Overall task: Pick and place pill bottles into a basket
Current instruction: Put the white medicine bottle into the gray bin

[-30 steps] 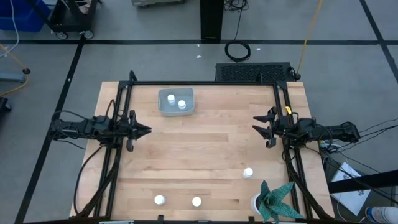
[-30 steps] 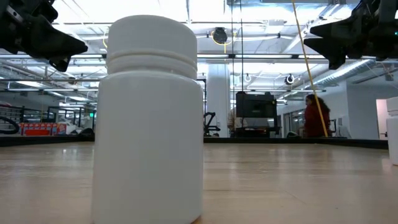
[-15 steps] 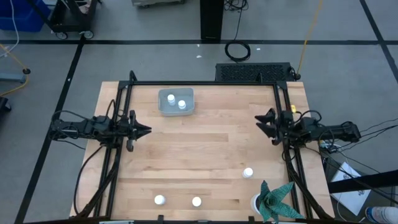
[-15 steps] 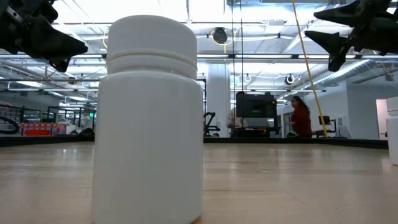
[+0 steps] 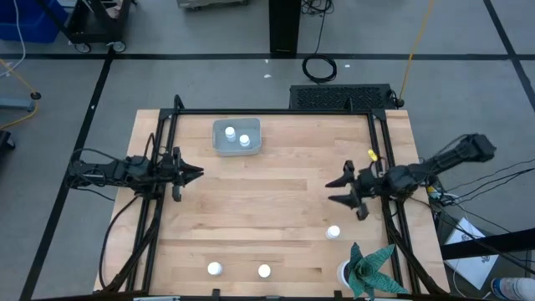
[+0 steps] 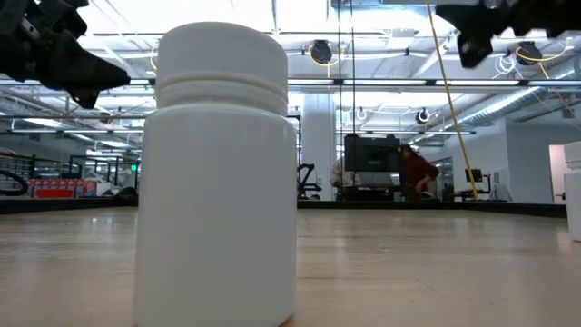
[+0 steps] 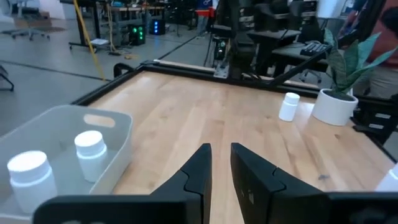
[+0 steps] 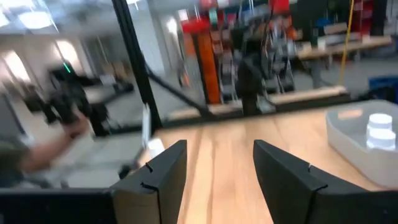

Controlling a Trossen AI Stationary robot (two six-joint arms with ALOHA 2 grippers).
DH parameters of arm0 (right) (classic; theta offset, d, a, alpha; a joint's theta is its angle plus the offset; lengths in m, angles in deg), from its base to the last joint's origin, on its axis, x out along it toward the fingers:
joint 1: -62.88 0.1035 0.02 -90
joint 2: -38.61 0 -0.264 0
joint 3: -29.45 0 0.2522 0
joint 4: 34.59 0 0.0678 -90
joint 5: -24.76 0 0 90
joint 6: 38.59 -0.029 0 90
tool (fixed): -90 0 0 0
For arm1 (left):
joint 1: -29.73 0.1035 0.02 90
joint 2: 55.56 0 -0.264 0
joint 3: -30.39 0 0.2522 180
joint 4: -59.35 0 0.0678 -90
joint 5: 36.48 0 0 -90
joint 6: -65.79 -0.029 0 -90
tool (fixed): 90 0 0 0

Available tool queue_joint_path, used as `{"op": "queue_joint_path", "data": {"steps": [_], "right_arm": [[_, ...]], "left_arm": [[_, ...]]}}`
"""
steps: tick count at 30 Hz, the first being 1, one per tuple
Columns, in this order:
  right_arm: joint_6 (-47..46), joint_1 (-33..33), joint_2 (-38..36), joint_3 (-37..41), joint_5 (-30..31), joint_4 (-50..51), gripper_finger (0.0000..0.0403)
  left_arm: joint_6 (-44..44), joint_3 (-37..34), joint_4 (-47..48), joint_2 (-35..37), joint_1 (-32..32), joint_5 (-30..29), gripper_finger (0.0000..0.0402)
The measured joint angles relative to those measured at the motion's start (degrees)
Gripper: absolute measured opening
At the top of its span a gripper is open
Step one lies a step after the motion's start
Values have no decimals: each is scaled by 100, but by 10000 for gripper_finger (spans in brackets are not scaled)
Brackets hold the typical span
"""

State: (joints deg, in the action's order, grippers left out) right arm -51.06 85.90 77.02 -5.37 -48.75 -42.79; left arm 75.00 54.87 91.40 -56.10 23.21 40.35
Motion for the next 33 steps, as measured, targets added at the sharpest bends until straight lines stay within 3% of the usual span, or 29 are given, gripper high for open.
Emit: {"op": "queue_joint_path", "data": {"steps": [3,7,15,19,26,33], "right_arm": [[-264,315,870,-1018,407,1232,176],[-1608,488,2199,-2264,869,3271,191],[-4295,419,3894,-3986,-126,6428,260],[-5088,339,3987,-4194,-621,6905,265],[-5908,433,4033,-4185,-848,7545,255],[-6292,743,4160,-4188,-920,7470,254]], "left_arm": [[86,0,13,2,0,35,67],[190,0,107,2,0,68,67],[179,0,168,0,0,65,67],[68,0,159,0,0,52,67],[-213,0,137,0,1,-46,67],[-363,0,-20,0,7,-70,67]]}}
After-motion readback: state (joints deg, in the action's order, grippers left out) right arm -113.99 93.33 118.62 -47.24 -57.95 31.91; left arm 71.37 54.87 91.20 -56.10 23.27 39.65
